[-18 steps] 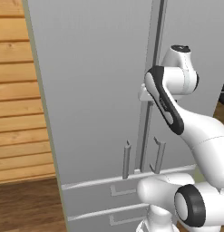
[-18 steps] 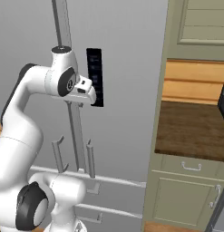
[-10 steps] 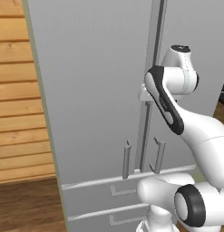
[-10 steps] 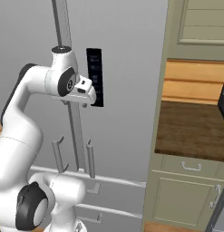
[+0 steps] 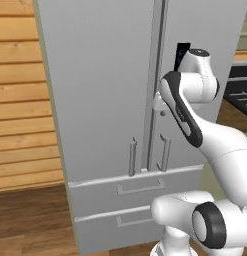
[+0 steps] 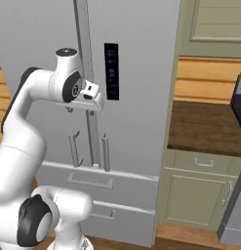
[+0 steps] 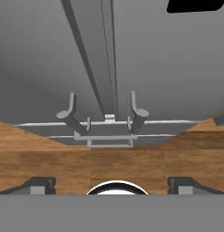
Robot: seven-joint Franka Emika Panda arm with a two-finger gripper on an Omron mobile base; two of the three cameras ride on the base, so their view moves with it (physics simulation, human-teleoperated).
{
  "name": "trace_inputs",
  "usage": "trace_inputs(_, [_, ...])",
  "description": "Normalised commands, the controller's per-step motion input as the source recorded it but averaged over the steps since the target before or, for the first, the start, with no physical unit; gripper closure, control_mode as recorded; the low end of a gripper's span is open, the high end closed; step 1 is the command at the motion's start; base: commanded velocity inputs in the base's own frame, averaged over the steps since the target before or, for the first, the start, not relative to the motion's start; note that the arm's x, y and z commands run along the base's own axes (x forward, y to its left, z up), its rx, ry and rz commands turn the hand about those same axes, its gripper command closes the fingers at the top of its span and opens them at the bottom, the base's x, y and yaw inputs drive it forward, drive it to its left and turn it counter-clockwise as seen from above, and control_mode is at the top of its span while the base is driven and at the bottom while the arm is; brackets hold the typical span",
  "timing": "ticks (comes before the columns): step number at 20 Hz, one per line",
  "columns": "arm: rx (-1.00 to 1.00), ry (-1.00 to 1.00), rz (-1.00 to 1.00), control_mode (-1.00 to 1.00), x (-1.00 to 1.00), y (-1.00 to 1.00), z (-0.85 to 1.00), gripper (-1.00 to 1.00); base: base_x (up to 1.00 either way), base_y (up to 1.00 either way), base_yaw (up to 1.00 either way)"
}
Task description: Take the strawberry from the fridge and place it on top of the pancake, located on the dining counter.
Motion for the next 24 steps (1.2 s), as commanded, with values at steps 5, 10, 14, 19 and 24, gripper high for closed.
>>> trace_inputs(5, [0.0, 0.0, 0.0, 1.0, 0.0, 0.0, 0.0, -1.0, -0.66, 0.23, 0.0])
trace_inputs(10, [0.0, 0.0, 0.0, 1.0, 0.0, 0.0, 0.0, -1.0, -0.63, 0.32, -0.03])
trace_inputs(14, [0.0, 0.0, 0.0, 1.0, 0.0, 0.0, 0.0, -1.0, -0.17, 0.57, -0.1])
trace_inputs(19, [0.0, 0.0, 0.0, 1.0, 0.0, 0.0, 0.0, -1.0, 0.0, 0.41, -0.08])
trace_inputs(24, [0.0, 0.0, 0.0, 1.0, 0.0, 0.0, 0.0, -1.0, -0.12, 0.04, -0.04])
